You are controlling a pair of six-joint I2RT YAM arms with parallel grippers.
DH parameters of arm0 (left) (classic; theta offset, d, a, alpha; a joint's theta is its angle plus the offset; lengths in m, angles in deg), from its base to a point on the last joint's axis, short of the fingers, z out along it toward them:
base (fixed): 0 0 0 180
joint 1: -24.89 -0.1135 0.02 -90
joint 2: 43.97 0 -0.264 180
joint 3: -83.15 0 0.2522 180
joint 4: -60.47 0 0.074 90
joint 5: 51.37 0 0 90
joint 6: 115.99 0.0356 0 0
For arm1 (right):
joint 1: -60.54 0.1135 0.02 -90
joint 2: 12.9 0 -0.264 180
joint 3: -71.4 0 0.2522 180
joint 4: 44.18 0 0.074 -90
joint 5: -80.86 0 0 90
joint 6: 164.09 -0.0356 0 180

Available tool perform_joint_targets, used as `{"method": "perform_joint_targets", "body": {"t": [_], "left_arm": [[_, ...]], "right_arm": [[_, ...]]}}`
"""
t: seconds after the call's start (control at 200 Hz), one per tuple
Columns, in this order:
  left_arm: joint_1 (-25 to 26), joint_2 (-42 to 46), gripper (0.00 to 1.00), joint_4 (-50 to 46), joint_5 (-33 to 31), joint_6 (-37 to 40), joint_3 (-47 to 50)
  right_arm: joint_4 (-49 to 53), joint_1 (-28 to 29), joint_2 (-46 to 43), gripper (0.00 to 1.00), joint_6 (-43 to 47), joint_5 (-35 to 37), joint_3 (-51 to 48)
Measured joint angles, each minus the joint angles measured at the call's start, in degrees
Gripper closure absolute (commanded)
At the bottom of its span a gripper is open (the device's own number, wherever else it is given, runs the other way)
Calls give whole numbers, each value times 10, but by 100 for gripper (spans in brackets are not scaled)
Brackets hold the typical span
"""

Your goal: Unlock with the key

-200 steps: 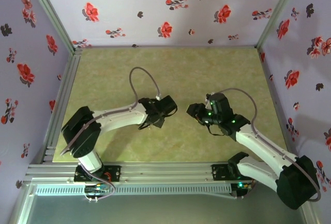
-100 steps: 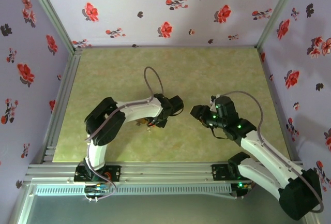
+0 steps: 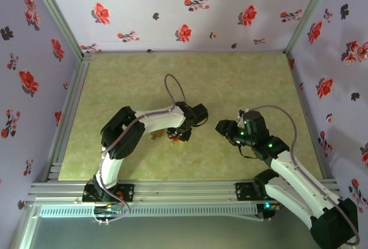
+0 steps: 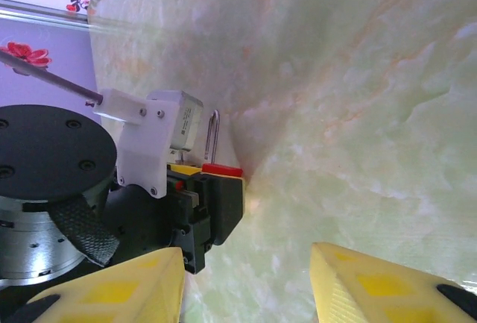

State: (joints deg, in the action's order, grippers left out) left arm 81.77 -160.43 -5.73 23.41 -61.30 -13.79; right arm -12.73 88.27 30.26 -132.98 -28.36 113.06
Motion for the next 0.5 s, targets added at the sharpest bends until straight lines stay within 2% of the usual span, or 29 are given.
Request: {"method": "perform_joint_targets", "body": {"t": [0.215, 0.415, 0.44, 0.5], "left_arm": [[-13, 0, 63, 20, 38, -24, -2], [-26, 0, 39, 49, 65, -49, 3], [-26, 1, 31, 51, 65, -52, 5], [-29, 5, 29, 53, 66, -59, 10]], "right_arm": [[5, -1, -12, 51, 0, 0, -9], [10, -1, -27, 47, 0, 3, -18], [12, -1, -28, 46, 0, 4, -18], [16, -1, -33, 43, 0, 5, -18]]}}
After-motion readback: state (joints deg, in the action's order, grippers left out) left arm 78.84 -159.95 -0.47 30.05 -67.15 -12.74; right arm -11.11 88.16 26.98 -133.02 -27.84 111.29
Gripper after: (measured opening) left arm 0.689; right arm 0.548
